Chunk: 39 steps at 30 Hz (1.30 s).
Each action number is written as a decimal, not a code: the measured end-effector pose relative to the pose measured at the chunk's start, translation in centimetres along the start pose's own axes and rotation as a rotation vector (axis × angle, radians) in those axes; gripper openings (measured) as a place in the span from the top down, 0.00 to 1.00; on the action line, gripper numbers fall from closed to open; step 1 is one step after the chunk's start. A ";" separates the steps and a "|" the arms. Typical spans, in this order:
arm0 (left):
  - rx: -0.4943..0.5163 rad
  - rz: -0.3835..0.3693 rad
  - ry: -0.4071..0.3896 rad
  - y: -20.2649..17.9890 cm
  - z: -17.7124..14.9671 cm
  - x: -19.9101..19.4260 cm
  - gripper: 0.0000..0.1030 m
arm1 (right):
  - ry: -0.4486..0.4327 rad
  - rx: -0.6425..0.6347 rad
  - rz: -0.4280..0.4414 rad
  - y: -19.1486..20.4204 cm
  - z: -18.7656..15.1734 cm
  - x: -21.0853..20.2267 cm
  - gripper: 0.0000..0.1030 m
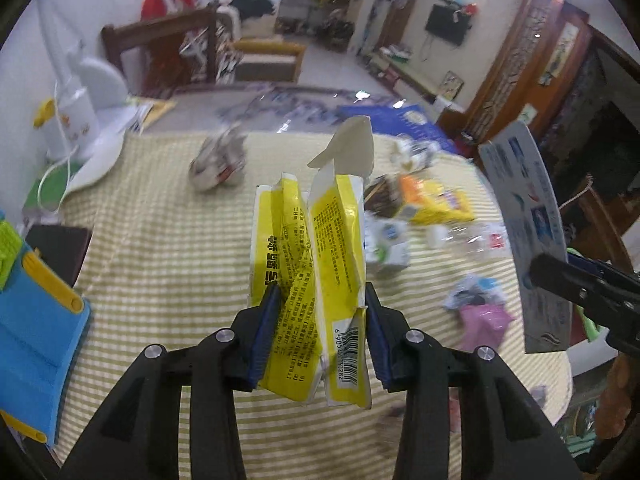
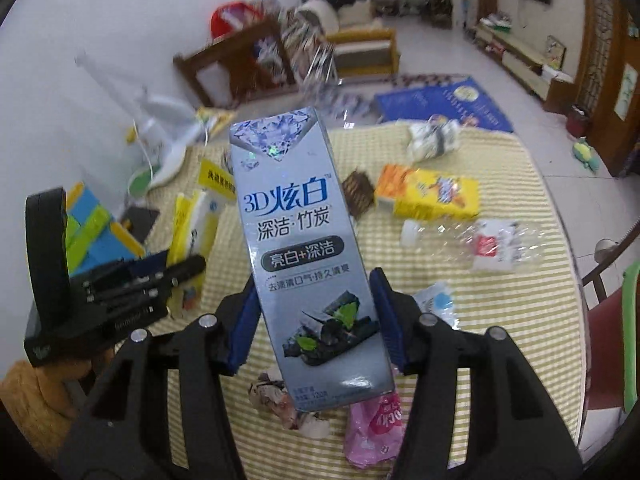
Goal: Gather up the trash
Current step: 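Carry the toothpaste box to the red bin with the right gripper while the left holds packets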
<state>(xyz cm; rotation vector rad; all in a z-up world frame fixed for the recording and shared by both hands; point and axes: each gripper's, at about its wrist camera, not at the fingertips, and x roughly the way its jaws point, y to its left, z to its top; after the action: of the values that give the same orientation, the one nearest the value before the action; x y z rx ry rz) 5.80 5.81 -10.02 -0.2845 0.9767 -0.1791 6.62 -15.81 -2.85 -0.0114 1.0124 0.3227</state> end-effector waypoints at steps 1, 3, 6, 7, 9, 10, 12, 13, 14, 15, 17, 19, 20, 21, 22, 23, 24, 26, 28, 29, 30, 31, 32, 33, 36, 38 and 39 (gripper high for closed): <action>0.006 -0.014 -0.013 -0.7 0.2 -0.5 0.63 | -0.018 0.011 -0.003 0.0 0.1 -0.4 0.50; 0.020 -0.029 -0.031 -1.8 0.2 -1.2 0.63 | -0.040 0.033 -0.006 -0.7 0.1 -1.4 0.50; 0.058 -0.041 -0.055 -3.8 0.4 -1.8 0.63 | -0.053 0.055 -0.012 -1.5 -0.2 -2.0 0.50; 0.064 -0.044 -0.057 -4.0 0.3 -2.1 0.63 | -0.055 0.065 -0.012 -2.0 -0.4 -2.2 0.50; 0.072 -0.052 -0.058 -4.7 0.2 -2.2 0.63 | -0.059 0.080 -0.012 -2.7 -0.7 -2.5 0.50; 0.073 -0.055 -0.056 -5.0 0.2 -2.2 0.63 | -0.061 0.087 -0.012 -3.0 -0.8 -2.7 0.50; 0.070 -0.057 -0.052 -5.5 0.1 -2.0 0.63 | -0.066 0.094 -0.013 -3.7 -0.9 -3.1 0.50; 0.067 -0.059 -0.051 -5.7 0.1 -2.1 0.63 | -0.068 0.095 -0.013 -4.0 -1.0 -3.3 0.50; 0.063 -0.062 -0.049 -6.0 0.0 -2.0 0.63 | -0.071 0.096 -0.013 -4.4 -1.1 -3.5 0.50; 0.056 -0.066 -0.046 -6.3 0.0 -1.8 0.63 | -0.073 0.099 -0.013 -4.7 -1.2 -3.6 0.50; 0.053 -0.064 -0.043 -6.8 0.0 -1.6 0.63 | -0.073 0.108 -0.008 -5.4 -1.3 -3.7 0.50; 0.052 -0.061 -0.041 -7.8 0.1 -1.4 0.63 | -0.072 0.115 -0.001 -6.3 -1.3 -3.9 0.50; 0.054 -0.060 -0.042 -8.3 0.1 -1.3 0.63 | -0.073 0.116 0.001 -6.6 -1.3 -4.0 0.50; 0.059 -0.057 -0.044 -9.0 0.0 -1.3 0.63 | -0.076 0.117 0.004 -7.2 -1.3 -4.2 0.50; 0.061 -0.054 -0.044 -9.5 0.1 -1.2 0.63 | -0.079 0.118 0.006 -7.7 -1.3 -4.4 0.50; 0.061 -0.052 -0.044 -10.0 0.1 -1.1 0.63 | -0.081 0.121 0.008 -8.3 -1.3 -4.6 0.50; 0.060 -0.052 -0.043 -10.8 0.2 -0.9 0.63 | -0.083 0.124 0.010 -9.0 -1.4 -4.8 0.50; 0.064 -0.052 -0.042 -12.1 0.3 -0.6 0.63 | -0.085 0.134 0.015 -10.2 -1.4 -5.2 0.50; 0.071 -0.053 -0.041 -13.6 0.2 -0.3 0.63 | -0.083 0.145 0.021 -11.7 -1.6 -5.6 0.50; 0.075 -0.054 -0.040 -14.5 0.1 -0.2 0.63 | -0.083 0.152 0.023 -12.5 -1.7 -5.8 0.50; 0.078 -0.056 -0.039 -15.1 0.1 -0.1 0.63 | -0.083 0.157 0.025 -13.0 -1.8 -6.0 0.50; 0.085 -0.058 -0.036 -16.3 0.0 0.2 0.63 | -0.084 0.162 0.028 -13.8 -1.9 -6.3 0.50; 0.088 -0.059 -0.035 -16.8 0.1 0.3 0.63 | -0.085 0.167 0.031 -14.6 -2.0 -6.5 0.50; 0.092 -0.061 -0.033 -17.5 0.0 0.5 0.62 | -0.087 0.171 0.032 -15.3 -2.1 -6.8 0.50; 0.106 -0.067 -0.029 -19.6 -0.2 0.9 0.62 | -0.091 0.184 0.035 -17.4 -2.4 -7.7 0.50; 0.117 -0.071 -0.026 -21.3 -0.3 1.2 0.62 | -0.092 0.193 0.035 -18.5 -2.6 -8.1 0.50; 0.125 -0.072 -0.025 -22.2 -0.4 1.2 0.62 | -0.094 0.201 0.034 -19.3 -2.8 -8.4 0.50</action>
<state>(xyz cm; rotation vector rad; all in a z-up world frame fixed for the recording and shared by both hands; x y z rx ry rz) 5.67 -15.65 -4.17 -0.2075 0.9269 -0.3006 5.44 -36.84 -0.04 0.2012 0.9485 0.2488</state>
